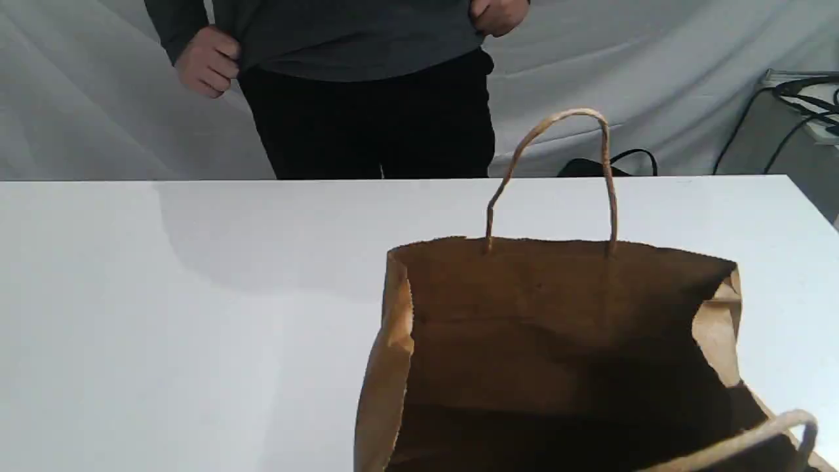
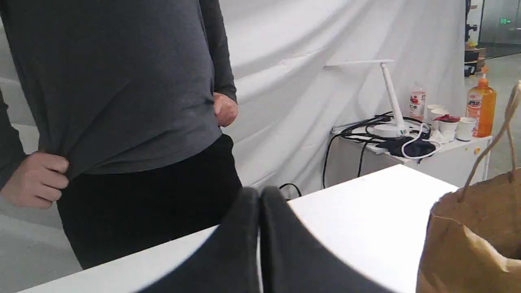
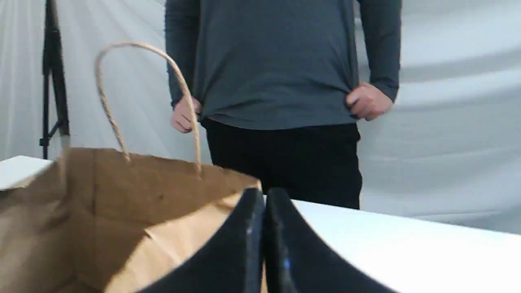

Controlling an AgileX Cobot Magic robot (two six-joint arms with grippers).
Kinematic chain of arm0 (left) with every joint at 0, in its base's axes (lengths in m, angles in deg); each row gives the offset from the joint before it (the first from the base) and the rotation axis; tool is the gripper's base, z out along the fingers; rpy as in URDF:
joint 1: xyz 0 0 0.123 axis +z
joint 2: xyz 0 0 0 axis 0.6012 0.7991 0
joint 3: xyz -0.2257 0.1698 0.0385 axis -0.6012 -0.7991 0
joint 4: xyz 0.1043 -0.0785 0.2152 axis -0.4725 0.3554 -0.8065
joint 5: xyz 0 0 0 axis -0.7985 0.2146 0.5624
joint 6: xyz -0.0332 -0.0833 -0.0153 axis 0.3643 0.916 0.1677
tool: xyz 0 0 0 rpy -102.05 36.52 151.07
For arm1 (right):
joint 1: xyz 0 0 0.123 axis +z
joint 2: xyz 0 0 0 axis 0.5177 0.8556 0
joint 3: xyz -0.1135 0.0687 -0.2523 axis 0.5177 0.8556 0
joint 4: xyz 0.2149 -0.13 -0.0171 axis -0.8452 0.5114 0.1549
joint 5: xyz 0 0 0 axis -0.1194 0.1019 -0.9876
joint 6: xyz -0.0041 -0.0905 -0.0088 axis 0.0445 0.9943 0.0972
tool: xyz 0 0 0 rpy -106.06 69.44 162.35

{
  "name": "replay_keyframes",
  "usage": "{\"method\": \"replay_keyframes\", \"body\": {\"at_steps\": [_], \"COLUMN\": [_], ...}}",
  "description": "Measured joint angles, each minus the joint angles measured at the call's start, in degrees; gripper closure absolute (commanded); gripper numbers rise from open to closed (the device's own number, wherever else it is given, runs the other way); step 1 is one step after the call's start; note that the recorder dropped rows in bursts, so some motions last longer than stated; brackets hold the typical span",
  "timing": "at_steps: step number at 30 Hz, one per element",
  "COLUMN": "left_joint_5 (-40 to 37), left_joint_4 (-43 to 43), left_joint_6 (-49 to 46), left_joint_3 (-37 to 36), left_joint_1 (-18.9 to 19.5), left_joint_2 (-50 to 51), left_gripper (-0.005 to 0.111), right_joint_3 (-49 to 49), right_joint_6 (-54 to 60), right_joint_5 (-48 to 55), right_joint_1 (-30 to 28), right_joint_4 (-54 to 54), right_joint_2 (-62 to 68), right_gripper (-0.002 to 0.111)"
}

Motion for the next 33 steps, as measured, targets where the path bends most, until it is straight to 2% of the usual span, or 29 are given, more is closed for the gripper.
{"method": "replay_keyframes", "body": {"at_steps": [6, 10, 21, 23, 26, 31, 33], "left_joint_5": [0.0, 0.0, 0.0, 0.0, 0.0, 0.0, 0.0], "left_joint_4": [0.0, 0.0, 0.0, 0.0, 0.0, 0.0, 0.0], "left_joint_6": [0.0, 0.0, -0.12, -0.12, -0.12, -0.12, -0.12], "left_joint_3": [0.0, 0.0, 0.0, 0.0, 0.0, 0.0, 0.0], "left_joint_1": [0.0, 0.0, 0.0, 0.0, 0.0, 0.0, 0.0], "left_joint_2": [0.0, 0.0, 0.0, 0.0, 0.0, 0.0, 0.0], "left_gripper": [0.107, 0.107, 0.107, 0.107, 0.107, 0.107, 0.107], "right_joint_3": [7.92, 8.52, 7.68, 7.68, 7.68, 7.68, 7.8], "right_joint_6": [17.22, 23.93, 26.39, 24.65, 12.43, -22.99, -31.42], "right_joint_5": [-0.46, 0.09, -2.31, -2.31, -2.67, -4.26, -5.88], "right_joint_1": [-6.2, -7.23, -7.23, -7.23, -7.23, -7.23, -7.23], "right_joint_4": [-17.6, -21.02, -23.52, -19.54, -5.27, 29.13, 39.15], "right_joint_2": [-0.57, -0.57, -0.62, -0.62, -0.62, -0.62, -0.62], "right_gripper": [0.108, 0.108, 0.108, 0.108, 0.108, 0.108, 0.108]}}
